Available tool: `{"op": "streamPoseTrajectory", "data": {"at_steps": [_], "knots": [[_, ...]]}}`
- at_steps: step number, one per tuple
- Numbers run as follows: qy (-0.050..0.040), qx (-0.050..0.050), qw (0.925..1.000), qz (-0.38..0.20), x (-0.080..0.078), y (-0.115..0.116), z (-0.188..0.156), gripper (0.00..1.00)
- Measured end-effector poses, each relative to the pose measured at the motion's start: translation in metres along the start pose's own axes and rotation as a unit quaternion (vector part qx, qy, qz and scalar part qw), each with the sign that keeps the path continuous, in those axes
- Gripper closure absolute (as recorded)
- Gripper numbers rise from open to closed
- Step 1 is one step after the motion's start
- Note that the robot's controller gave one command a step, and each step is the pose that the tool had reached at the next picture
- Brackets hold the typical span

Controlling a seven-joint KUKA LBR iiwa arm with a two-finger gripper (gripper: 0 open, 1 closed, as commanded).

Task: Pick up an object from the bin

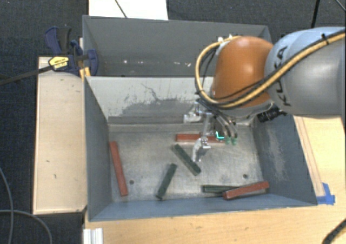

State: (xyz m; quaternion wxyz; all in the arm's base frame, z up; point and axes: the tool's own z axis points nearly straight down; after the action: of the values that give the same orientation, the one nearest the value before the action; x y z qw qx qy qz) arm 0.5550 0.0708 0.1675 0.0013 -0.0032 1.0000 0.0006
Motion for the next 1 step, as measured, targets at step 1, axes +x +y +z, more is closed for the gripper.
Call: {"op": "streamPoseTrajectory", "data": {"at_steps": [1], "knots": [[-0.0001, 0.000, 1.0000, 0.001, -0.0001, -0.0001, -0.0001, 0.00]]}}
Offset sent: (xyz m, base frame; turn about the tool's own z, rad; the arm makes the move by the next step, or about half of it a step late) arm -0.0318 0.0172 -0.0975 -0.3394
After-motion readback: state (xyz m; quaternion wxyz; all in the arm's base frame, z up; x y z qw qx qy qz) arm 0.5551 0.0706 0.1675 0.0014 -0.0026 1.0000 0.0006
